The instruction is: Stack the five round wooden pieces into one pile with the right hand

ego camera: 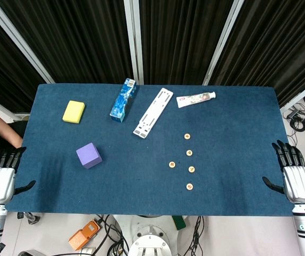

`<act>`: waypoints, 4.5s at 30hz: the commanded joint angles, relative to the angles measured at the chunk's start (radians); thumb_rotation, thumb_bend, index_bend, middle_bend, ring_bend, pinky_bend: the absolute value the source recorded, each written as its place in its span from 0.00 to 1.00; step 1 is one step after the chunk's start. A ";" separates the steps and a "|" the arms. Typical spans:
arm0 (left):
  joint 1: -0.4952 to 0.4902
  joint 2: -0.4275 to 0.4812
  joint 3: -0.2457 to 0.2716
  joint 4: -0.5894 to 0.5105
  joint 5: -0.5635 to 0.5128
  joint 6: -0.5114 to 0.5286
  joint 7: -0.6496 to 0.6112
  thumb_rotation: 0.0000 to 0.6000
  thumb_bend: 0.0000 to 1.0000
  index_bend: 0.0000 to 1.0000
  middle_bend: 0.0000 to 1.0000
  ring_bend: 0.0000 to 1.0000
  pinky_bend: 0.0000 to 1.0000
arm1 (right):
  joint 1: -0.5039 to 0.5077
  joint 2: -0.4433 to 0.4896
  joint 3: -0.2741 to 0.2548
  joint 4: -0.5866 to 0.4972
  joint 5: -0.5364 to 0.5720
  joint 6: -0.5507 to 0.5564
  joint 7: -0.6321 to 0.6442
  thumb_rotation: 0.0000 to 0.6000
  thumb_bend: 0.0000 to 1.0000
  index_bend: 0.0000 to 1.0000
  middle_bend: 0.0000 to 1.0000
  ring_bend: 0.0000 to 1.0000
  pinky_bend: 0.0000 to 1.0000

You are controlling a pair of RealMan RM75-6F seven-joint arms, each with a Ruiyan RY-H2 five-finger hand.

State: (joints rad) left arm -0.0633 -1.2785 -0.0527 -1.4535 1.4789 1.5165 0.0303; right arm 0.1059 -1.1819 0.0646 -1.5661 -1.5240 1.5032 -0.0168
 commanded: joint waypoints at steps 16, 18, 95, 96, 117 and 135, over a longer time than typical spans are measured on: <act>-0.006 -0.009 0.003 0.003 0.005 -0.006 0.003 1.00 0.03 0.09 0.11 0.07 0.02 | 0.326 -0.134 -0.050 -0.021 -0.113 -0.522 -0.121 1.00 0.31 0.31 0.08 0.00 0.11; 0.001 -0.010 0.006 0.008 0.001 -0.002 -0.003 1.00 0.03 0.09 0.11 0.07 0.02 | 0.356 -0.176 -0.056 -0.001 -0.110 -0.567 -0.142 1.00 0.33 0.34 0.08 0.00 0.12; 0.035 -0.038 0.009 0.088 -0.029 -0.009 -0.069 1.00 0.03 0.09 0.11 0.07 0.02 | 0.641 -0.429 0.036 0.182 0.160 -0.677 -0.284 1.00 0.53 0.46 0.13 0.02 0.14; 0.035 -0.039 0.009 0.088 -0.028 -0.009 -0.070 1.00 0.03 0.09 0.11 0.07 0.02 | 0.639 -0.427 0.036 0.179 0.157 -0.670 -0.280 1.00 0.53 0.46 0.13 0.02 0.14; 0.033 -0.037 0.008 0.080 -0.024 -0.009 -0.058 1.00 0.03 0.09 0.11 0.07 0.02 | 0.543 -0.323 -0.048 0.135 0.162 -0.604 -0.271 1.00 0.43 0.50 0.13 0.02 0.14; 0.036 -0.032 0.006 0.075 -0.025 -0.005 -0.055 1.00 0.03 0.09 0.11 0.07 0.02 | 0.566 -0.329 -0.012 0.134 0.138 -0.603 -0.212 1.00 0.46 0.58 0.15 0.05 0.14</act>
State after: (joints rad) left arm -0.0268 -1.3111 -0.0465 -1.3781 1.4539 1.5115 -0.0247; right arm 0.6640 -1.5146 0.0426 -1.4235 -1.3823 0.8987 -0.2353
